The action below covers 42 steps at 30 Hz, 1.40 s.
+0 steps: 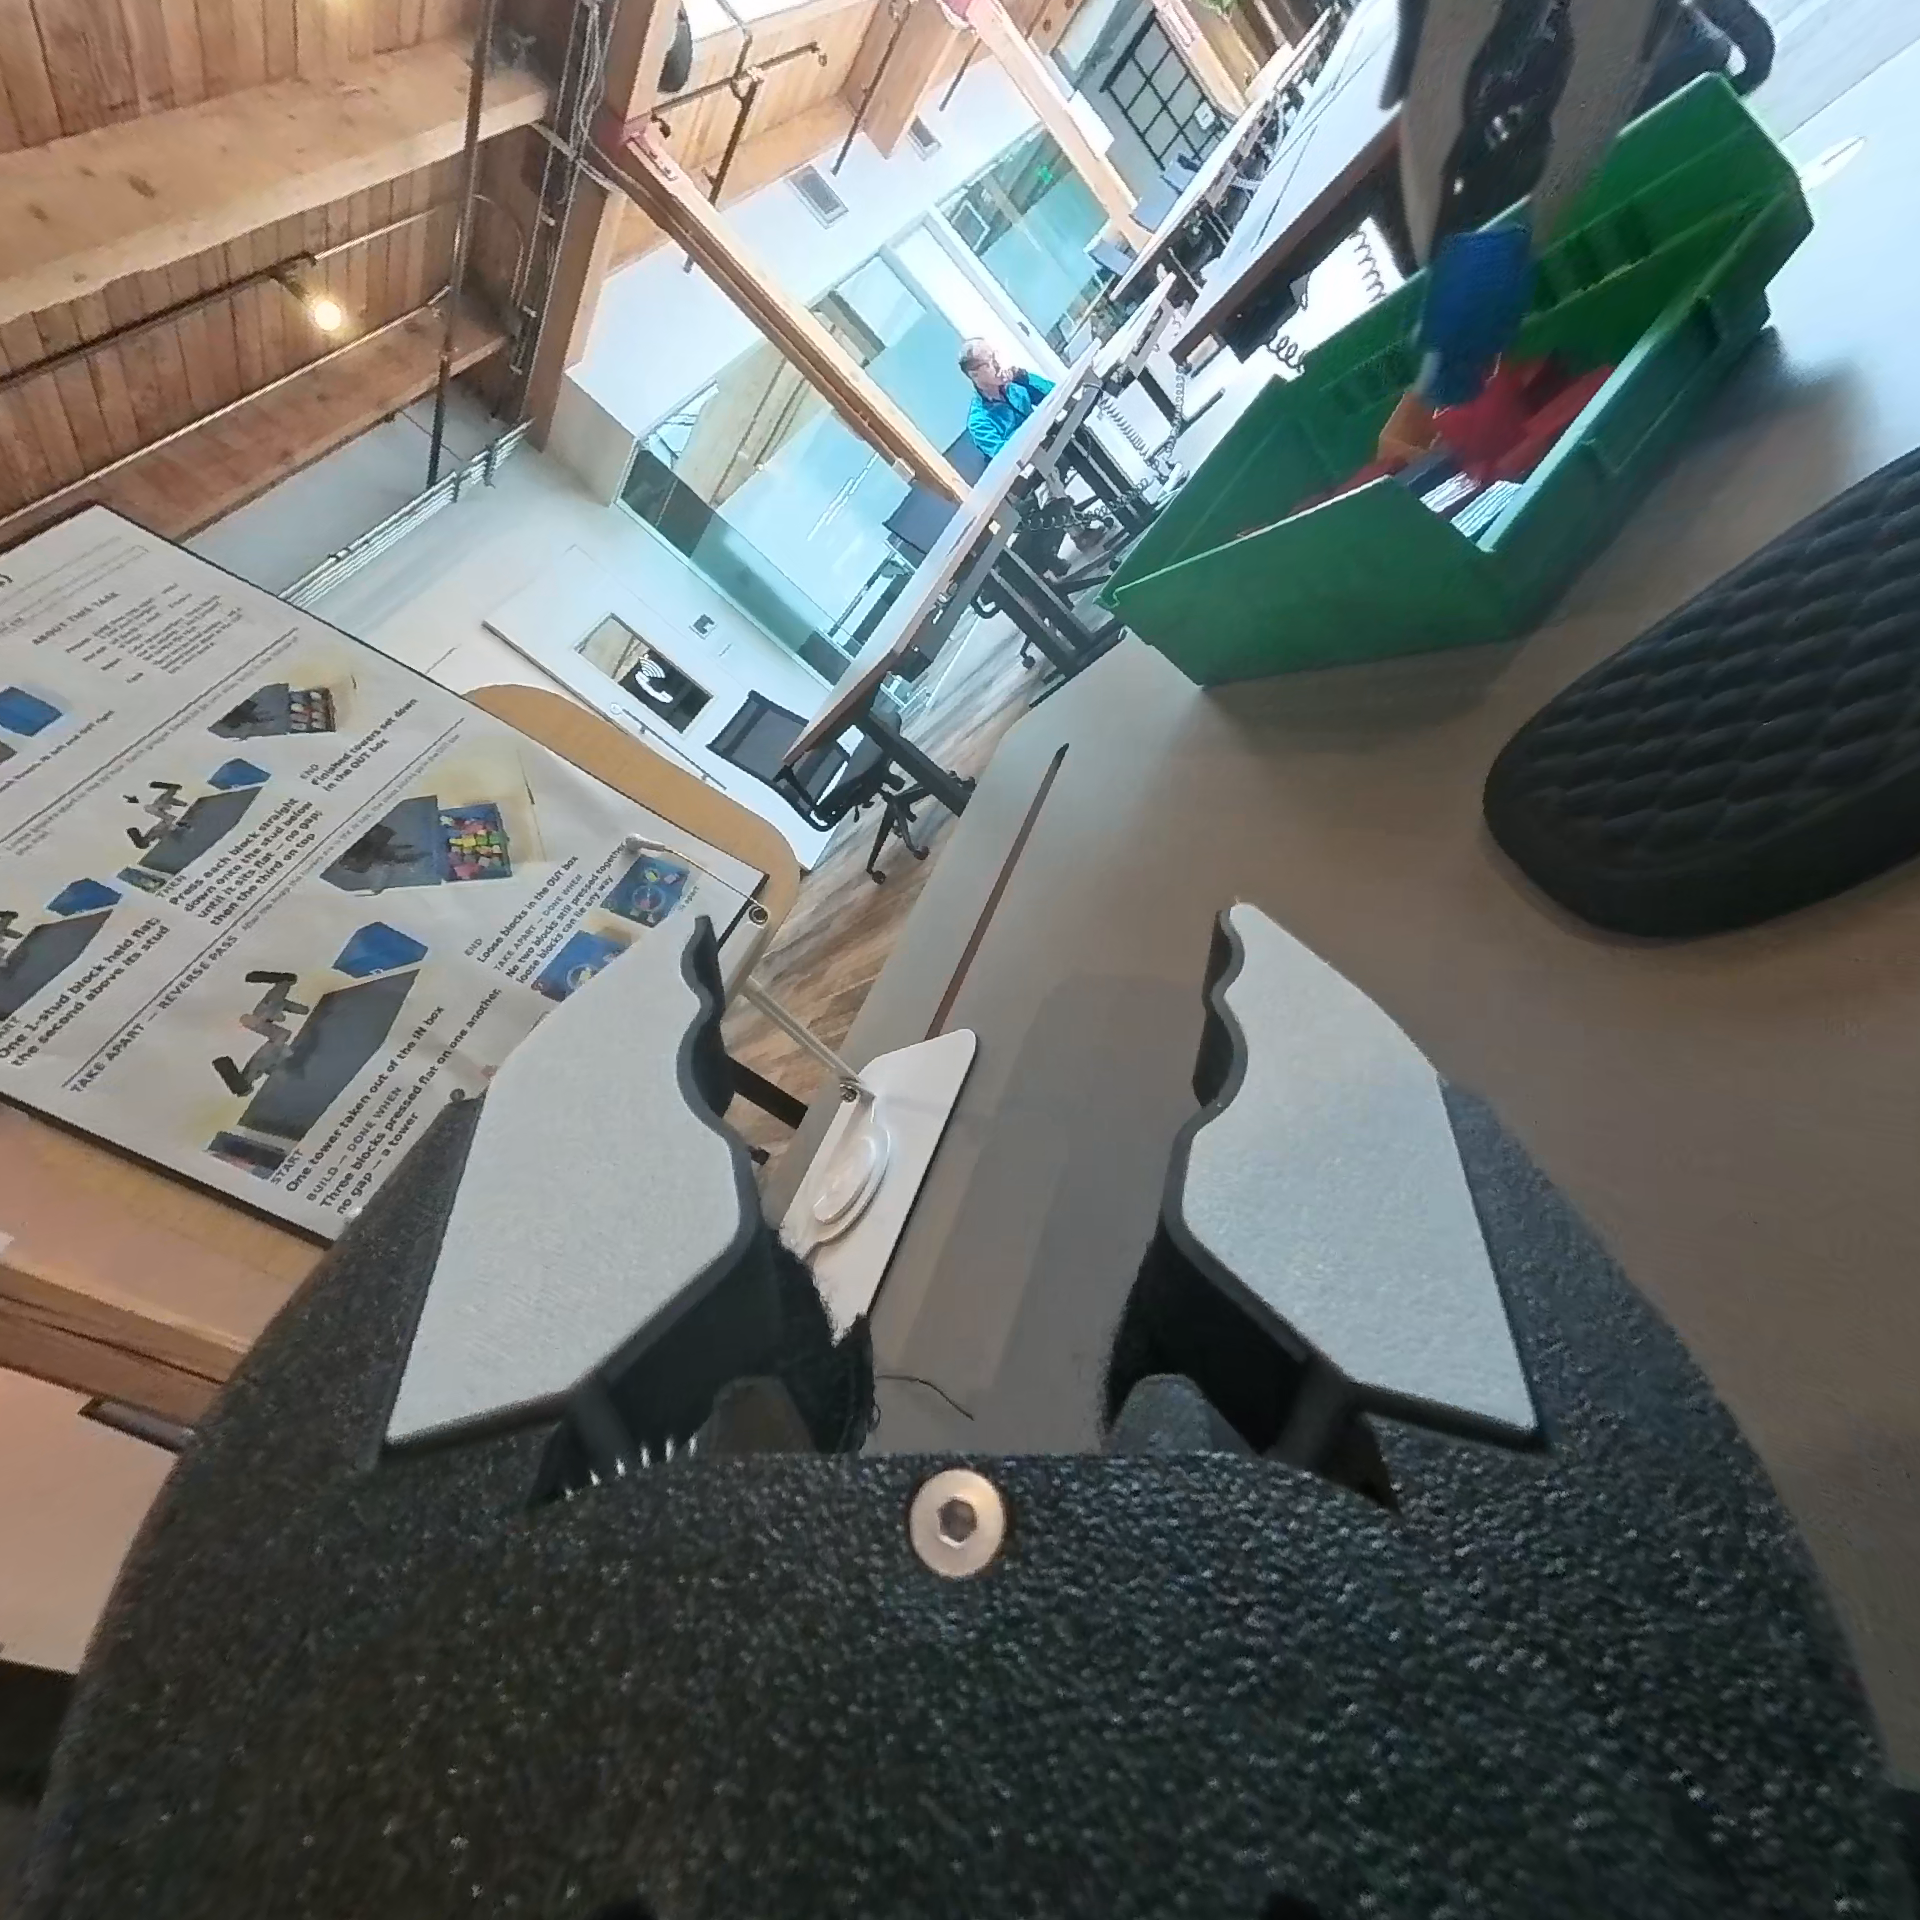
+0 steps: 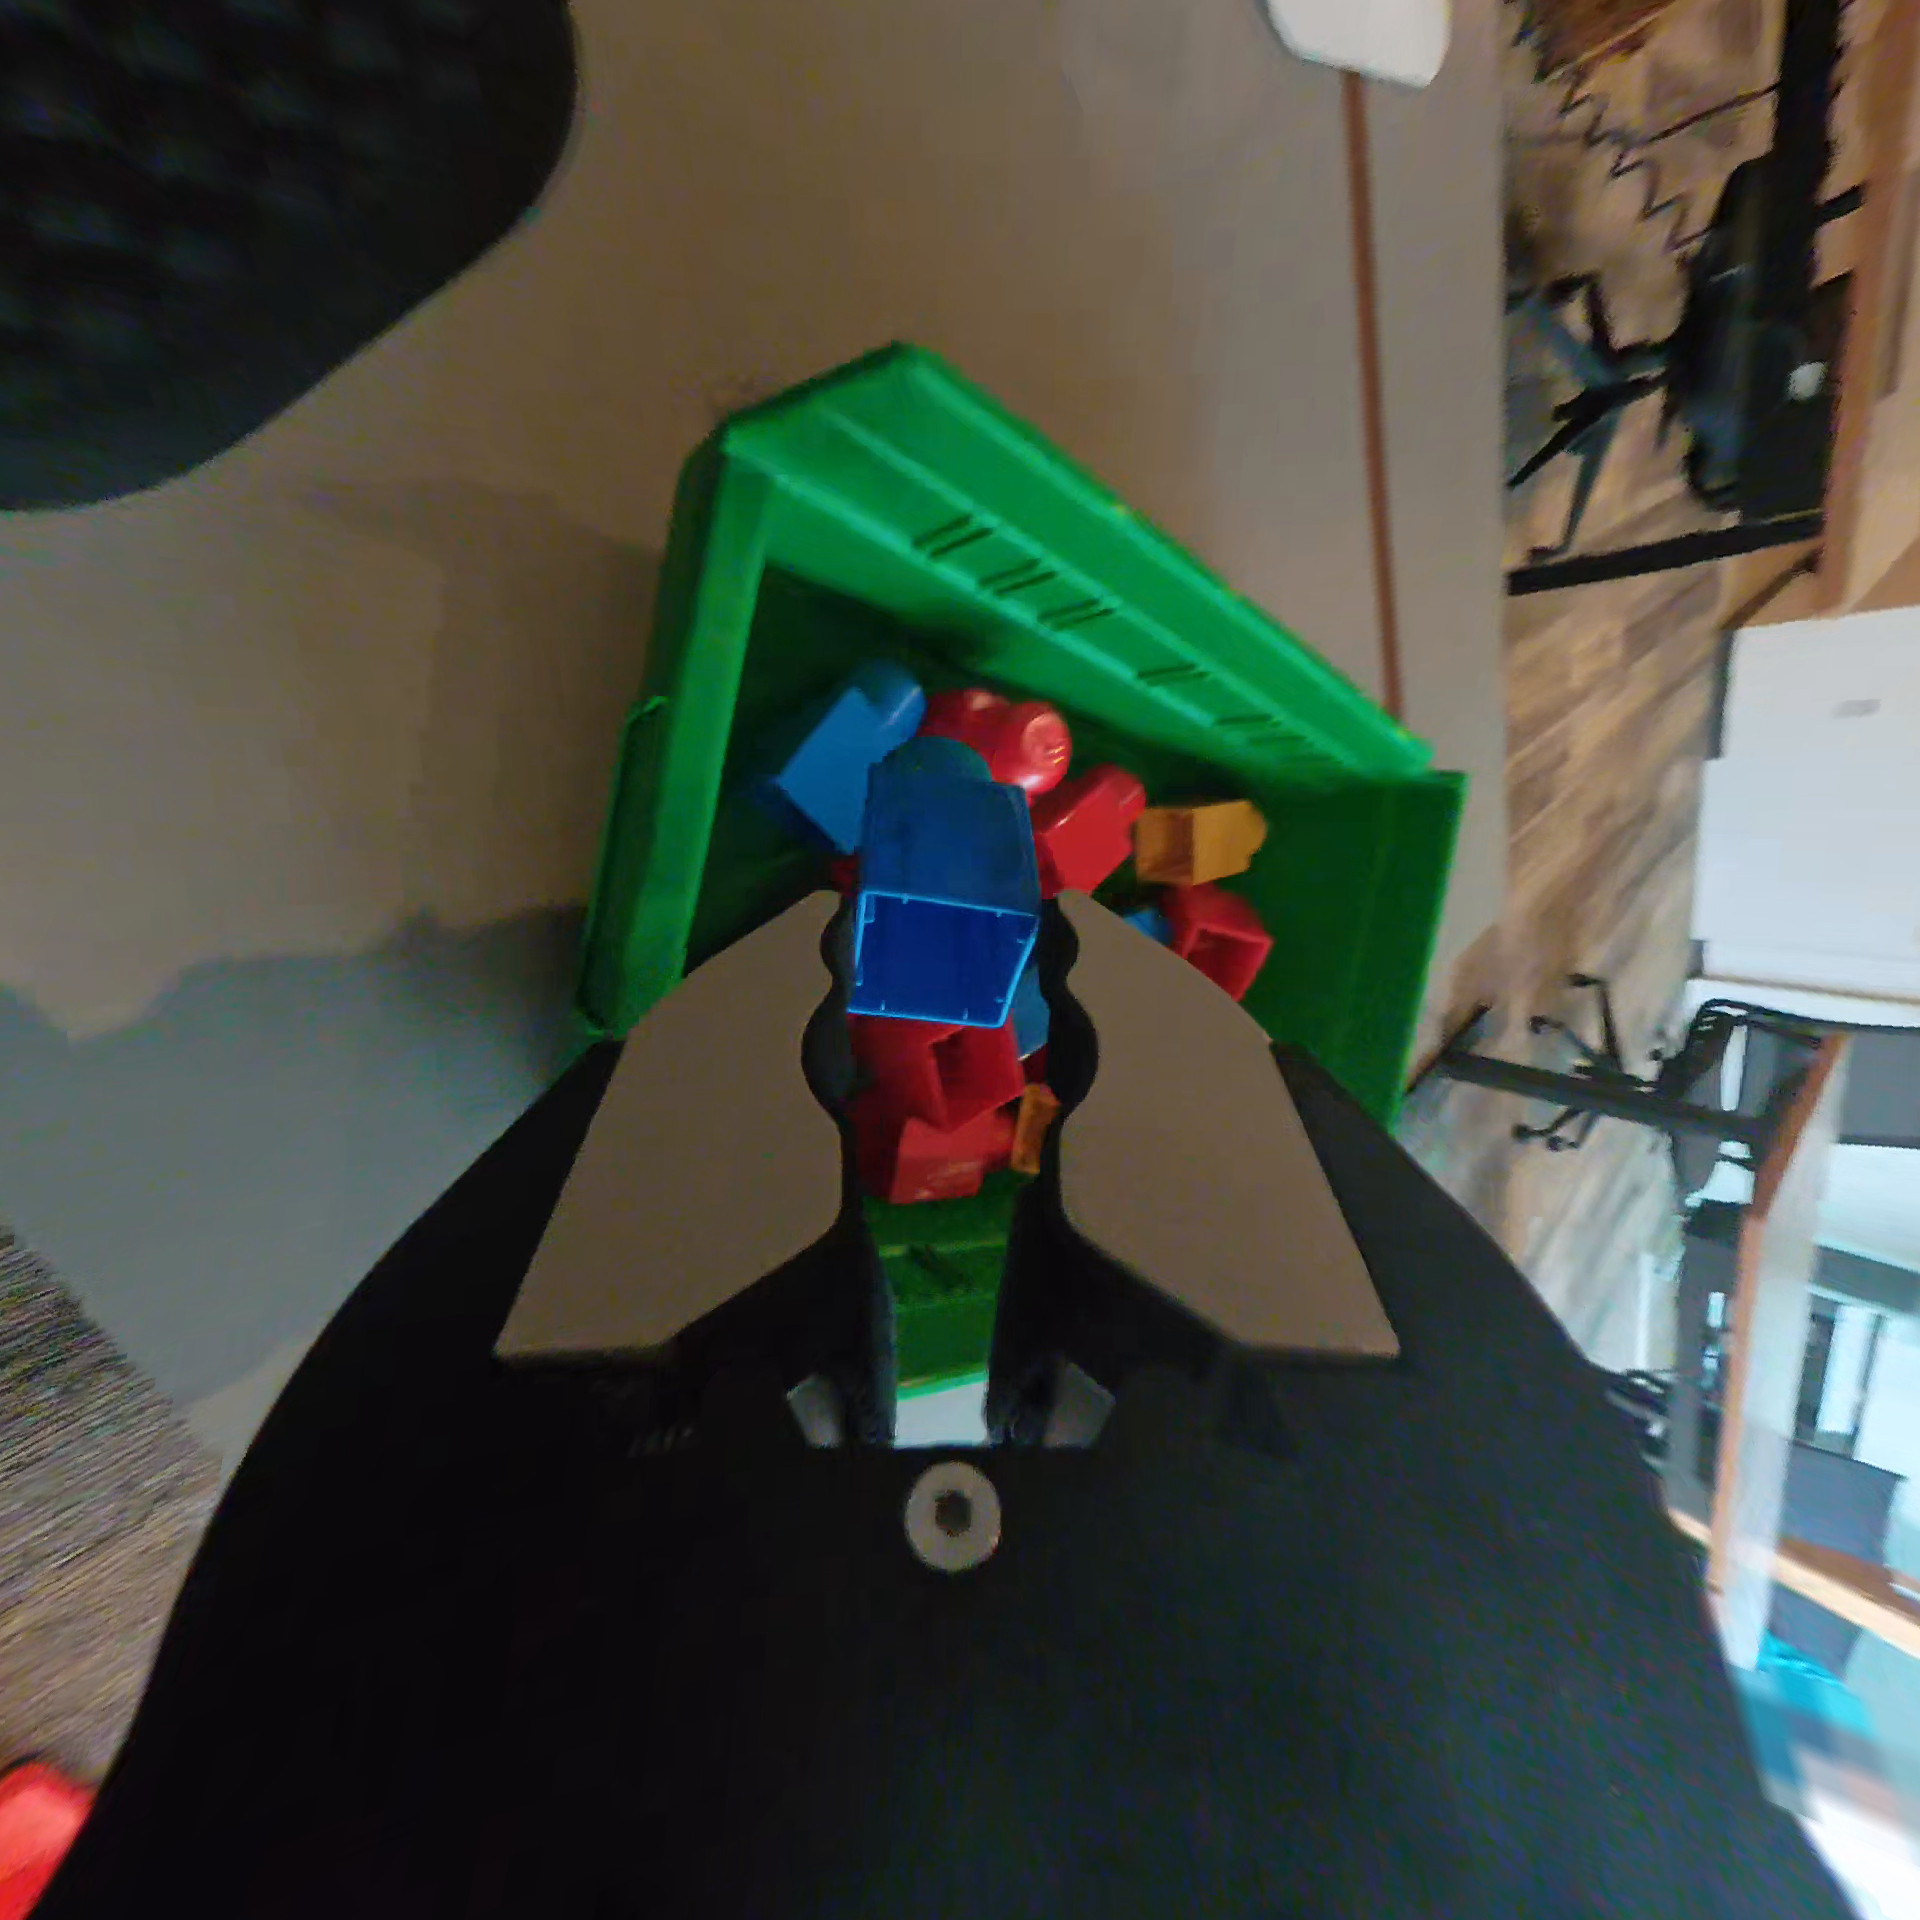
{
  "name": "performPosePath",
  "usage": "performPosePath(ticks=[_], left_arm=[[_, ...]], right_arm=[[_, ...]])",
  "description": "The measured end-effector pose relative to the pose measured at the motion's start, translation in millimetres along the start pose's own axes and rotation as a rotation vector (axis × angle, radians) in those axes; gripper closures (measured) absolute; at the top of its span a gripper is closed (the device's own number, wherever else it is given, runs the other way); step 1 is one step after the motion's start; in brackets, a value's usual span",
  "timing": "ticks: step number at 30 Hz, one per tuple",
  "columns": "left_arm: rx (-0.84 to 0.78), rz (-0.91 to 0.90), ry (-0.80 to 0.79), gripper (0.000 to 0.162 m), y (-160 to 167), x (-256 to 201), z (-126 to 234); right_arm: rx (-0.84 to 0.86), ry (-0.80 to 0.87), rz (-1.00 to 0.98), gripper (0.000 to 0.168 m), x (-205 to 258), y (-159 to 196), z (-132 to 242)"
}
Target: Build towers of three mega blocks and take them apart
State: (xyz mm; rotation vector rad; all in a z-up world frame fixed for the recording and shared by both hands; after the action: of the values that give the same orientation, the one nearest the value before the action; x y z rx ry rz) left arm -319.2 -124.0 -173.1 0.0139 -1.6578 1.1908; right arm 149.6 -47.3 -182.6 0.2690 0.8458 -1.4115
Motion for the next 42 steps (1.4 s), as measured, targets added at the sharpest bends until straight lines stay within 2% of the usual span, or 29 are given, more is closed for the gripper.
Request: performPosePath(ticks=[7,18,25,28,31,34,37,42], left_arm=[[0.013,-0.005,-0.004,0.074,1.7,0.3,-0.9],[0.022,-0.009,-0.011,0.074,3.5,1.7,-0.4],[0.025,-0.005,-0.011,0.074,4.1,2.5,0.0],[0.025,-0.004,-0.011,0.074,4.1,2.5,0.0],[0.026,0.002,-0.011,0.074,4.0,2.4,-0.3],[0.023,0.014,-0.014,0.074,3.8,3.1,-0.5],[0.021,0.021,-0.016,0.074,3.6,3.6,-0.1],[0.023,0.030,-0.023,0.074,3.6,4.7,0.5]], right_arm=[[0.074,-0.173,-0.046,0.135,15.6,17.2,-22.7],[0.168,-0.292,-0.094,0.134,18.2,27.7,-51.2],[0.167,-0.268,-0.135,0.125,15.3,29.8,-47.2],[0.145,-0.188,-0.112,0.121,11.0,23.2,-38.0],[0.051,0.009,-0.093,0.115,1.7,2.8,-23.6],[-0.118,0.211,-0.119,0.108,-1.5,-30.9,-10.7],[-0.343,0.292,-0.160,0.103,5.7,-69.7,-4.4],[-0.733,0.319,-0.274,0.099,21.6,-126.1,-8.2]])
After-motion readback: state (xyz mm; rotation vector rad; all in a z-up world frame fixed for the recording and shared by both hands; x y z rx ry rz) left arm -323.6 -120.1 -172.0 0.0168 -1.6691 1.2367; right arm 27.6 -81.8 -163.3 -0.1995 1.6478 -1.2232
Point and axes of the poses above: each gripper's, where its closed fingertips meet, z back along the fingers, y out of its underside, x = y × z across the jaws, the point moved 8 cm from there along z, back along the fingers, and after that the axes turned 4 degrees about y, right-handed, at the moved point
